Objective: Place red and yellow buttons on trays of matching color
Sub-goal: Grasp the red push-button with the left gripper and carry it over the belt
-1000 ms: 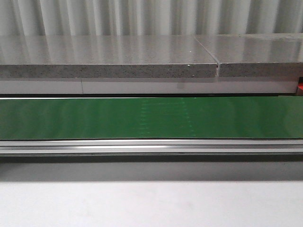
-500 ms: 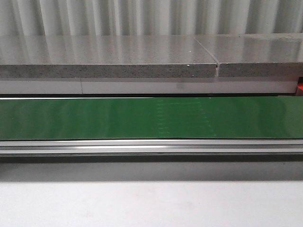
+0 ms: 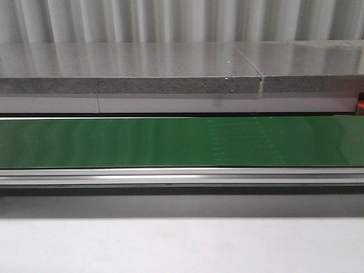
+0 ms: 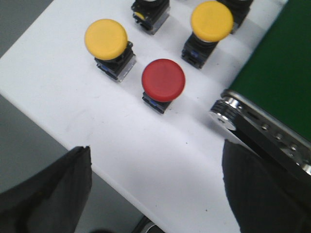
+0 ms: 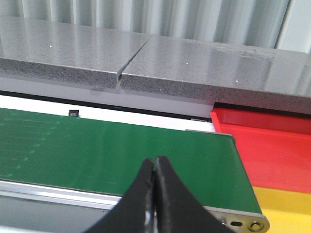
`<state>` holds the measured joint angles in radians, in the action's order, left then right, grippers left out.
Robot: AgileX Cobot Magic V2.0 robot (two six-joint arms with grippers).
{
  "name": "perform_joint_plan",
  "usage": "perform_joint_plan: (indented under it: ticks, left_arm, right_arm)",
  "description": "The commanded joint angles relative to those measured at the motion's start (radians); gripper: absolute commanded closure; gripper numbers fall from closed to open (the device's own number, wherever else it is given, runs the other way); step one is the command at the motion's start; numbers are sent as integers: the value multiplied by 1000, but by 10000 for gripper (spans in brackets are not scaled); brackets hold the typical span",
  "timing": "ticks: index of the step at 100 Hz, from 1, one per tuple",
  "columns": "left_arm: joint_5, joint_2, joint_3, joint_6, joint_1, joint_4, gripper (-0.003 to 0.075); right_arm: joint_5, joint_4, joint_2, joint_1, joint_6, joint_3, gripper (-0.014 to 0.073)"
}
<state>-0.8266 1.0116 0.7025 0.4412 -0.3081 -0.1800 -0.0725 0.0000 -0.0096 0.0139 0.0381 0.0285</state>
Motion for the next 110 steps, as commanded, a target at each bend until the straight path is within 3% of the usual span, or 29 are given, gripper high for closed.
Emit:
perform_joint_plan:
  ticks: [1,18,53,110]
  left_arm:
    - [88,57,24,-50,-71,51,205]
    - [154,175,38,-65,-142,80,205]
    - [176,294,100,-141,-138,138,205]
    - [265,473,134,-143,-138,144,209]
  right_arm:
    - [79,-6,-15,4,4,-6,662]
    - [79,-6,-15,4,4,-6,662]
    - [79,-6,-15,4,4,-6,662]
    - [79,-6,-15,4,4,-6,662]
